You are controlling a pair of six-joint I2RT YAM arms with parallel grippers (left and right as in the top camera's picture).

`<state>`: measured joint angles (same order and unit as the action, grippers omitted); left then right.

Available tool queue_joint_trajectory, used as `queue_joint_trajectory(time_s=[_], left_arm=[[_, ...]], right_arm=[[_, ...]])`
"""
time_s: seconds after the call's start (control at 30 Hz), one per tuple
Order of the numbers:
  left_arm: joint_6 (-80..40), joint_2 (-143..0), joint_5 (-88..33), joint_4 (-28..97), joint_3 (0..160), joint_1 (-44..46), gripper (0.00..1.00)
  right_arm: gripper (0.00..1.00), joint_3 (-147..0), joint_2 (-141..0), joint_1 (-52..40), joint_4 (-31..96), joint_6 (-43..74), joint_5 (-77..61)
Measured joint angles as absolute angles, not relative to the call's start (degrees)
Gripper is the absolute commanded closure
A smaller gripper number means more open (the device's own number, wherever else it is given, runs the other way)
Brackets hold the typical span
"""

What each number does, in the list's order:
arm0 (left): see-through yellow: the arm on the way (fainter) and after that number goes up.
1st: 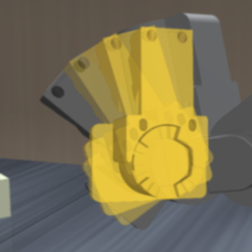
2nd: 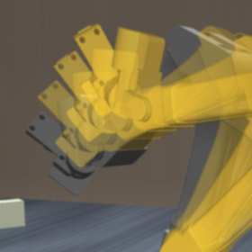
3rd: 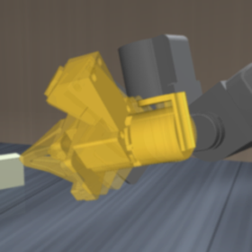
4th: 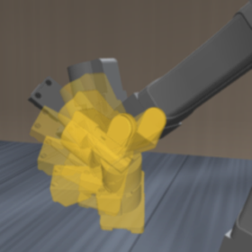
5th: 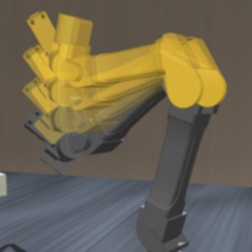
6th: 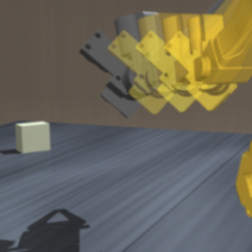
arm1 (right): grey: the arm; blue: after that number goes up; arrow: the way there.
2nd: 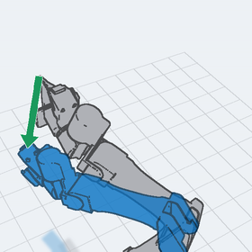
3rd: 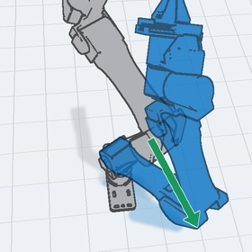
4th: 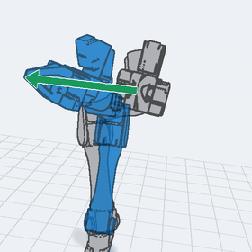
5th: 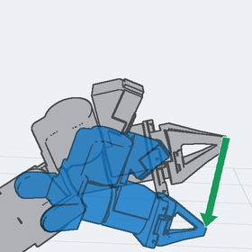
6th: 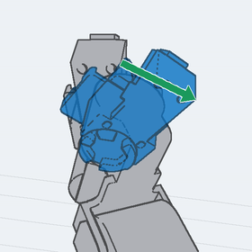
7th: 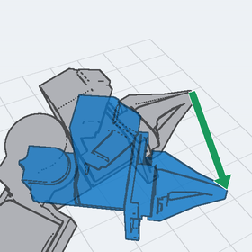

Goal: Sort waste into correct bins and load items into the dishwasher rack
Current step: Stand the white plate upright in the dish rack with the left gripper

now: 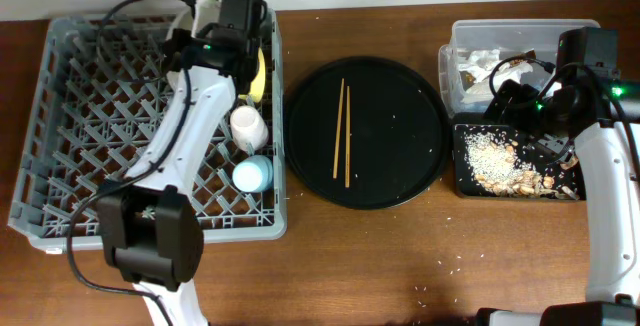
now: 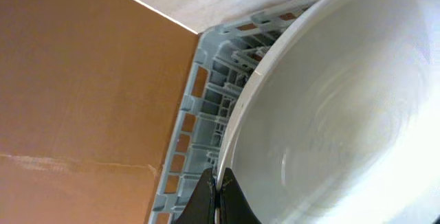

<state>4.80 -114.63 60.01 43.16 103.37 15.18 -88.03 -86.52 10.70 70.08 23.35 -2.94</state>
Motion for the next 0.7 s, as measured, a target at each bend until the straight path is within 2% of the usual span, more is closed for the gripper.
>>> queue_joint_trajectory(time_s=[0.07,0.13,0.17,0.5,0.7], left_arm=[[4.8,-115.0,60.5,43.2,103.4,15.4,0.99],[4.8,-115.1,60.7,43.2,103.4,15.4,0.55],[4.9,-115.2,60.4,43.1,103.4,15.7,0.44],[4.9,-116.9,39.1,45.9,104.1,16.7,0.35],[3.6,-115.7,24.1,51.1,115.5,14.9,0.33]], right_arm=[[0.02,-88.0,-86.5,10.7,70.1,23.4,-2.9],[0.02,-88.0,-86.5,10.7,70.1,23.4,-2.9],[0.02,-88.0,-86.5,10.7,70.1,23.4,-2.9],[0.02,-88.0,-86.5,10.7,70.1,23.4,-2.9],[0.02,-88.0,-86.5,10.7,70.1,23.4,-2.9]])
